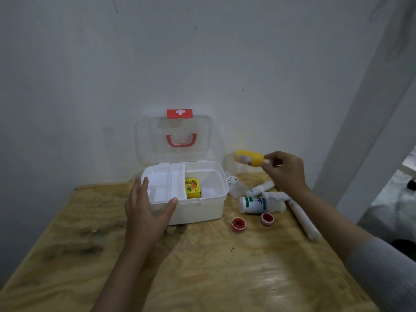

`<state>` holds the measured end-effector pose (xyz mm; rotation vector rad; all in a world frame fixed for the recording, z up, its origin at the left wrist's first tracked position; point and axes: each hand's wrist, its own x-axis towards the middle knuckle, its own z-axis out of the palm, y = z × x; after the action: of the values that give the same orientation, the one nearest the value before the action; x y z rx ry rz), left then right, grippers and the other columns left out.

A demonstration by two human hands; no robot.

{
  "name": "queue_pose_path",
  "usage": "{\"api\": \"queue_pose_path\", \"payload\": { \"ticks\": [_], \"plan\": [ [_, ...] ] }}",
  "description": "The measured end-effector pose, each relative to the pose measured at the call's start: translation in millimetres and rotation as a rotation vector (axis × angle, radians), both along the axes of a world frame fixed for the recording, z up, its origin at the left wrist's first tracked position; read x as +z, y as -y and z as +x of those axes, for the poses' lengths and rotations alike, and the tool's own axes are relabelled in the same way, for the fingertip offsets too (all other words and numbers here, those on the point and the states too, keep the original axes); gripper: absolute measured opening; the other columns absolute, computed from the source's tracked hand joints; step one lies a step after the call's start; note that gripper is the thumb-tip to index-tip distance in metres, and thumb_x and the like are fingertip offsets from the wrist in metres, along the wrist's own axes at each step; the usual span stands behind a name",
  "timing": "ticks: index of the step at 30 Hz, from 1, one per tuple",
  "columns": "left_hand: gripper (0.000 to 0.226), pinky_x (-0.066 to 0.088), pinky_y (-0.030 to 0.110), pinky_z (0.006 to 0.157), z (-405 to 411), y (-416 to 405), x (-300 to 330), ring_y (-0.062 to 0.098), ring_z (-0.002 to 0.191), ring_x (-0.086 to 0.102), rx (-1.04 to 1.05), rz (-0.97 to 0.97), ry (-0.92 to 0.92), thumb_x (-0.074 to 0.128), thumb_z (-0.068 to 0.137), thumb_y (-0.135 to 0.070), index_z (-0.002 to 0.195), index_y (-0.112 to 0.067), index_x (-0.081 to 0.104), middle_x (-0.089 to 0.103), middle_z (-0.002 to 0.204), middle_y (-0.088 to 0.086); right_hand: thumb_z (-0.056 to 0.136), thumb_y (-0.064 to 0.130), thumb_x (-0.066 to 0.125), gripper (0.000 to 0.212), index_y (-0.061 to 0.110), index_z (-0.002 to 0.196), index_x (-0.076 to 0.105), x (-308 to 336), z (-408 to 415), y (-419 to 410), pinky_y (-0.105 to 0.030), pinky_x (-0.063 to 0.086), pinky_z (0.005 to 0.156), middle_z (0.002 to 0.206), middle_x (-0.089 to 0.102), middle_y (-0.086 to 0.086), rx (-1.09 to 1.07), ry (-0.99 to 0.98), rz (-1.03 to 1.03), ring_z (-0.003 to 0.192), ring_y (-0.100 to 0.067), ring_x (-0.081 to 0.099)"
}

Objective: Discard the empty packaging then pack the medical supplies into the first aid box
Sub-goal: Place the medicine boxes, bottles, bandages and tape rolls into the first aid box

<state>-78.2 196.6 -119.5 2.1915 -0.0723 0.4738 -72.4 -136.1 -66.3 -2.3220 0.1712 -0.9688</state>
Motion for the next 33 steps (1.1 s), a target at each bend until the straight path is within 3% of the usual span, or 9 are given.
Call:
{"api": "queue_pose_path", "payload": {
  "ticks": [4,12,17,24,28,33],
  "plan": [
    [0.088,0.029,0.049,0.107,-1,0,1,0.025,0.141,0.015,-0.006,-0.002,0.0,0.065,0.075,-0.052,0.147,-0.029,0.019,0.013,0.158,-0.006,0.071,0.013,0.078,0.018,0.013,0.088,0.073,44,-17,-15,-0.01,0.051,0.064,0.074,0.068,0.004,0.126,0.119,0.121,0.062,-0.002,0.061],
    [0.089,0.03,0.049,0.106,-2,1,2,0.024,0.14,0.016,-0.002,-0.011,-0.018,0.065,0.075,-0.054,0.146,-0.031,0.017,0.013,0.157,-0.007,0.068,0.013,0.081,0.023,0.018,0.088,0.072,62,-21,-86,-0.028,0.059,0.072,0.083,0.073,-0.006,0.449,-0.064,0.107,0.075,-0.018,0.07],
    [0.089,0.031,0.049,0.105,-4,0,4,0.023,0.14,0.014,-0.014,-0.008,-0.027,0.063,0.075,-0.056,0.146,-0.031,0.015,0.011,0.157,-0.008,0.068,0.015,0.081,0.022,0.012,0.088,0.072,45,-10,-123,-0.027,0.058,0.072,0.09,0.073,-0.008,0.491,-0.246,-0.024,0.078,-0.018,0.067],
    [0.089,0.031,0.048,0.105,-4,0,4,0.023,0.14,0.014,-0.026,-0.015,-0.013,0.063,0.075,-0.056,0.146,-0.031,0.015,0.011,0.157,-0.008,0.067,0.014,0.083,0.018,0.007,0.08,0.072,29,-3,-144,-0.027,0.057,0.07,0.082,0.074,-0.01,0.544,-0.353,-0.037,0.075,-0.017,0.069],
    [0.09,0.033,0.05,0.104,-4,1,4,0.024,0.14,0.016,-0.019,-0.01,-0.015,0.063,0.075,-0.056,0.146,-0.032,0.015,0.011,0.157,-0.007,0.072,0.019,0.08,0.018,0.011,0.086,0.073,35,-6,-138,-0.029,0.058,0.078,0.091,0.074,-0.005,0.582,-0.41,-0.04,0.081,-0.012,0.07],
    [0.088,0.029,0.047,0.106,-5,1,4,0.026,0.14,0.015,-0.038,-0.037,0.006,0.065,0.076,-0.051,0.147,-0.028,0.017,0.013,0.157,-0.004,0.075,0.016,0.077,0.019,0.013,0.093,0.071,50,-14,-92,-0.022,0.057,0.079,0.094,0.073,-0.002,0.484,-0.411,-0.085,0.085,-0.01,0.069]
  ]
}}
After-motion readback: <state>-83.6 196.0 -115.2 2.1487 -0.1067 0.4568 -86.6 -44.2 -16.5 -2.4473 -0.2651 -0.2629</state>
